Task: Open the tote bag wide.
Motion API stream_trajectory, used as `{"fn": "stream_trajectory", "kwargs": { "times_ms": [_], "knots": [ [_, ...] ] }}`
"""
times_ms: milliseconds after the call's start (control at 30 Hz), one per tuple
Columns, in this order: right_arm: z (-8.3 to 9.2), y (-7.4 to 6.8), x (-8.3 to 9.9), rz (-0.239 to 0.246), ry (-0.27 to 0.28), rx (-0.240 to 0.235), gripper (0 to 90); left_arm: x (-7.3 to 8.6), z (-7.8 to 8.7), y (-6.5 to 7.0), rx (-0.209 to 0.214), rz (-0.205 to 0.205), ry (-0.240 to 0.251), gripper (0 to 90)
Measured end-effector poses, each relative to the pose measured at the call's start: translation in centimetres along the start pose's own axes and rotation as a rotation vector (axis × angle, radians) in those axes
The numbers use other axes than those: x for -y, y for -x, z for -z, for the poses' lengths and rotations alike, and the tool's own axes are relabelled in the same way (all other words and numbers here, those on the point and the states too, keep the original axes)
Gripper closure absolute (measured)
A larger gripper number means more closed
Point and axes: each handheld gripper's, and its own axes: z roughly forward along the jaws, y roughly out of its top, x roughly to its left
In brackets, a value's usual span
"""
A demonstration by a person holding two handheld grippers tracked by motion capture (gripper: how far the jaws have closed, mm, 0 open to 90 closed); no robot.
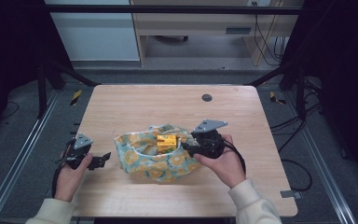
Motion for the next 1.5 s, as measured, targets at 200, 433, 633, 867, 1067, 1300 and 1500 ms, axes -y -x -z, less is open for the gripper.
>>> {"fn": "stream_trajectory", "kwargs": {
  "times_ms": [200, 433, 633, 867, 1067, 1300, 1500],
  "knots": [
    [-2.7, 2.4, -0.1, -0.075, -0.065, -0.009, 48.3, 0.0, -0.1, 0.0, 0.004, -0.008, -0.005, 6.1],
    [-3.8, 2.7, -0.1, -0.098, -0.106, -0.063, 80.0, 0.0, -0.1, 0.1, 0.006, -0.012, -0.008, 6.4],
    [-2.8, 1.9, -1.3, -0.068, -0.015, -0.058, 88.3, 0.0, -0.1, 0.1, 0.006, -0.013, -0.009, 6.5],
    [-0.8, -0.6, -2.7, -0.017, 0.087, -0.114, 88.6, 0.0, -0.2, 0.1, 0.005, -0.014, -0.009, 6.7],
    [-0.2, -2.5, -2.3, 0.019, 0.094, -0.162, 88.7, 0.0, -0.1, 0.0, 0.007, -0.01, -0.007, 6.7],
    [0.3, -4.5, -0.5, 0.056, 0.085, -0.201, 88.7, -0.8, 1.5, 0.2, 0.03, -0.003, 0.04, 9.2],
    [0.3, -4.6, 0.2, 0.057, 0.078, -0.204, 88.7, -3.5, 3.9, 1.3, 0.082, -0.047, 0.1, 10.1]
  ]
}}
